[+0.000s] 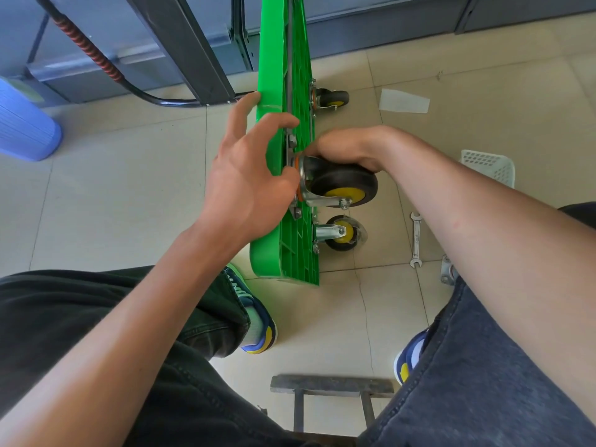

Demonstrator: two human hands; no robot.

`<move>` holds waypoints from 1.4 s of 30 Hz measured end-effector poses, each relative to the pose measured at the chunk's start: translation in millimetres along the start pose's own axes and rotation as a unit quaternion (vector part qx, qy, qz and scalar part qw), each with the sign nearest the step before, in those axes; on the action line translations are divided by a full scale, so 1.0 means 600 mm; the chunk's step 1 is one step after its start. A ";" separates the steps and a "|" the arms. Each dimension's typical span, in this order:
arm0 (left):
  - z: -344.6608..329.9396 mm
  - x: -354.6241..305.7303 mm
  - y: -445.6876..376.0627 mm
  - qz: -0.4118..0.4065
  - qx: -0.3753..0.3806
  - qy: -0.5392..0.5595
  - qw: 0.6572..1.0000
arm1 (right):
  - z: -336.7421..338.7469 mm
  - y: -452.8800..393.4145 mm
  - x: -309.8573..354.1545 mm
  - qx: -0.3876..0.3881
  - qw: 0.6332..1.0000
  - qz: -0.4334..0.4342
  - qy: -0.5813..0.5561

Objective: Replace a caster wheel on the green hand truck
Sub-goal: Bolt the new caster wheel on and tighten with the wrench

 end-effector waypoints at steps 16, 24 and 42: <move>0.000 -0.003 0.000 -0.010 0.010 0.022 1.000 | -0.004 -0.001 -0.011 0.069 0.996 -0.022 -0.060; -0.002 0.001 -0.002 0.005 0.008 0.004 1.000 | -0.004 0.001 -0.006 0.037 0.998 -0.014 -0.046; -0.003 0.001 -0.002 -0.006 0.013 0.017 1.000 | -0.003 0.001 -0.005 0.056 0.997 0.003 -0.054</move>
Point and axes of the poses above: each hand's wrist, its own y-axis away from the middle knuckle, its own z-axis out of the back of the hand, x = y × z, the point moved 7 cm from there along -y, towards the middle knuckle, and after that the axes turned 14 degrees about x, right-handed, at the moved point
